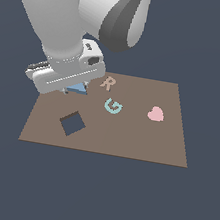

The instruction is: Insert a designated object into the corresponding slot on a board.

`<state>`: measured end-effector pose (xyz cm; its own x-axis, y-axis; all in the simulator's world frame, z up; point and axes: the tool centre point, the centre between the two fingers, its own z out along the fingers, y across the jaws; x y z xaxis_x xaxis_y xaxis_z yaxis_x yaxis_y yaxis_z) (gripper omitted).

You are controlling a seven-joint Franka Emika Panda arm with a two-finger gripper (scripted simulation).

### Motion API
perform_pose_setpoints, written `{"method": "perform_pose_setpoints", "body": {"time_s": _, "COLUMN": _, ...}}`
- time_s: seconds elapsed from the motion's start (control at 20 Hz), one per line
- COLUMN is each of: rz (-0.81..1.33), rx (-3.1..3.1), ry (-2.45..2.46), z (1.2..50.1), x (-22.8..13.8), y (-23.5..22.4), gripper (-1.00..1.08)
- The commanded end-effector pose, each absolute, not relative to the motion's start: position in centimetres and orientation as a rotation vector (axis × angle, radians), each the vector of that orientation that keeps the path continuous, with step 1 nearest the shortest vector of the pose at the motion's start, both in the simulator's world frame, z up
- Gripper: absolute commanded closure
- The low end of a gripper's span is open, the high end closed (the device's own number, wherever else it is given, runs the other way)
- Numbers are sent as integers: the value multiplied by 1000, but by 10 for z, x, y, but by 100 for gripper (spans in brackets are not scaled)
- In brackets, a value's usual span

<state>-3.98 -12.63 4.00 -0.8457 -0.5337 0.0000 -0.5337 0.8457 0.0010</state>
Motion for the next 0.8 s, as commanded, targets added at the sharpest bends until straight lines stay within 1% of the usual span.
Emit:
{"method": "perform_pose_setpoints", "body": {"time_s": 0.0, "rz": -1, "rx": 816, "ry": -3034, "z": 40, "x": -46, "y": -126, "gripper": 108}}
{"method": "perform_pose_setpoints", "body": {"time_s": 0.55, "rz": -2, "rx": 774, "ry": -3044, "z": 40, "x": -50, "y": -125, "gripper": 108}}
{"method": "perform_pose_setpoints", "body": {"time_s": 0.75, "rz": -1, "rx": 775, "ry": -3044, "z": 32, "x": -50, "y": -125, "gripper": 108}}
